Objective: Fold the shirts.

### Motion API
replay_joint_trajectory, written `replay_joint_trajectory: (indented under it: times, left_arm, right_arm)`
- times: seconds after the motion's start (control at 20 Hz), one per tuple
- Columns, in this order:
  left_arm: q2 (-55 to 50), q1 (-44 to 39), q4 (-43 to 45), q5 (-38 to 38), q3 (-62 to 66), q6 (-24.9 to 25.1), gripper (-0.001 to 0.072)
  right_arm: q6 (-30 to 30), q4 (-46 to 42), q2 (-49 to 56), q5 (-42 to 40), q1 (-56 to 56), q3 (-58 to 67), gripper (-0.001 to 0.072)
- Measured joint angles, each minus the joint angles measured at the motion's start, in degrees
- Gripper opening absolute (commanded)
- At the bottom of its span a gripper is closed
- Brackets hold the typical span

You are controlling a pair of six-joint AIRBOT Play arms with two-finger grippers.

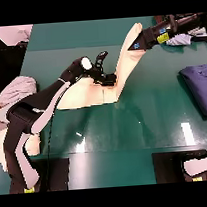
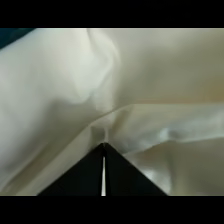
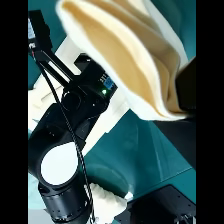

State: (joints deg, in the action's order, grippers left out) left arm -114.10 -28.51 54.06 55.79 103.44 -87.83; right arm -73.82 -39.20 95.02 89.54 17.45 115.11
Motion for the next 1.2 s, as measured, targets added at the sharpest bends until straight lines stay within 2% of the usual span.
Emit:
replay_joint_trajectory:
  times: [0.25,0.6,0.65,0.7,0.75,0.8,0.85,0.95,1.0,1.2]
  left_arm:
    - [5.66,5.25,5.92,2.97,0.02,0.17,0.0026]
    - [20.35,20.44,12.17,8.44,0.04,2.23,0.0027]
    - [22.36,22.60,12.52,8.76,0.04,2.38,0.0026]
    - [24.13,24.44,12.66,9.25,0.04,2.43,0.0027]
    - [25.86,26.10,12.83,9.62,0.07,2.56,0.0027]
    - [27.17,27.52,12.90,10.12,0.04,2.60,0.0027]
    - [28.37,28.87,13.00,10.67,0.04,2.64,0.0027]
    - [30.03,30.67,13.09,11.82,0.07,2.80,0.0027]
    - [30.53,31.19,13.14,12.44,0.07,2.86,0.0027]
    - [31.47,32.17,13.18,15.47,0.04,3.78,0.0027]
  right_arm:
    - [1.66,0.09,0.02,-2.82,3.04,-0.09,0.0015]
    - [7.19,5.25,6.86,-9.68,14.73,0.63,0.0018]
    - [8.41,6.03,9.09,-11.34,17.25,1.49,0.0073]
    - [9.42,6.51,11.37,-13.14,19.74,2.29,0.0363]
    - [10.10,7.06,13.31,-15.23,21.86,2.89,0.0545]
    - [10.73,7.39,15.08,-17.51,23.89,3.10,0.0585]
    - [11.08,7.50,16.37,-19.39,25.29,2.93,0.0581]
    - [11.61,7.65,17.46,-21.92,26.45,1.95,0.0551]
    - [11.82,7.69,17.49,-22.01,26.21,1.33,0.0511]
    - [9.86,4.20,14.58,-15.82,19.89,-3.41,0.0511]
